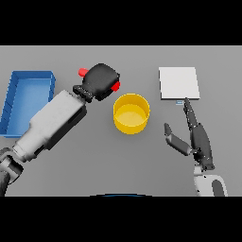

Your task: Pick up the red beaker and tilt it to pour out 1 green nut into yellow bowl. Pick up the yellow bowl and place it on the metallic measuring scale.

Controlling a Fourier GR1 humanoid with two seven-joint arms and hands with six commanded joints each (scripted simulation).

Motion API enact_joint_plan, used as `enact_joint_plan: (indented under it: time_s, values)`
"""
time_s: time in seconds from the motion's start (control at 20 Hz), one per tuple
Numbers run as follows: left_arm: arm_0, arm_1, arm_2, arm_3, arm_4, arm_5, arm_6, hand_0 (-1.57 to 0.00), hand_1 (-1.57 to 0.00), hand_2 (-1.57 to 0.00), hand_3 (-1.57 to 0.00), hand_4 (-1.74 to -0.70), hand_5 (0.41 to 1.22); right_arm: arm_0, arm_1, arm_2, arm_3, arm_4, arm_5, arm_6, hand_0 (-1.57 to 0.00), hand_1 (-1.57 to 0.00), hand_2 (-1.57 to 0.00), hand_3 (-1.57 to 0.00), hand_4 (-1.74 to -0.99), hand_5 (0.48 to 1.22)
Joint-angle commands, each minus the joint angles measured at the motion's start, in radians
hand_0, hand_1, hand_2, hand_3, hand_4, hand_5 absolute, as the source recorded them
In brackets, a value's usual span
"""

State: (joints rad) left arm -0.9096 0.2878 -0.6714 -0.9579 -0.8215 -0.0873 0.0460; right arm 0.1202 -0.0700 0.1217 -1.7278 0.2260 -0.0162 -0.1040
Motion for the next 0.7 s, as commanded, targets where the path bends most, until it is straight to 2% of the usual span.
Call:
enact_joint_plan:
  time_s: [0.0,0.2,0.35,0.5,0.65]
  values:
    - [-0.029,0.003,-0.032,0.011,-0.026,-0.033,0.005,-1.57,-1.57,-1.57,-1.57,-1.61,1.206,-0.010,-0.007,-0.014,-0.001,-0.015,0.003,0.007,0.00,0.00,0.00,0.00,-1.258,0.697]
    - [-0.119,-0.005,-0.140,0.048,-0.074,-0.146,-0.009,-1.57,-1.57,-1.57,-1.57,-1.68,1.215,0.000,0.013,-0.006,0.007,-0.007,-0.011,-0.013,0.00,0.00,0.00,0.00,-1.225,0.663]
    - [-0.174,-0.014,-0.212,0.090,-0.106,-0.190,-0.034,-1.57,-1.57,-1.57,-1.57,-1.71,1.218,-0.012,0.025,-0.004,0.009,0.007,-0.030,0.003,0.00,0.00,0.00,0.00,-1.198,0.650]
    - [-0.233,-0.021,-0.286,0.109,-0.148,-0.228,-0.038,-1.57,-1.57,-1.57,-1.57,-1.72,1.219,0.006,0.016,-0.002,0.010,0.019,-0.031,-0.024,0.00,0.00,0.00,0.00,-1.193,0.648]
    - [-0.282,-0.015,-0.361,0.129,-0.185,-0.248,-0.057,-1.57,-1.57,-1.57,-1.57,-1.73,1.220,0.001,0.014,-0.004,0.014,0.030,-0.041,-0.017,0.00,0.00,0.00,0.00,-1.183,0.643]
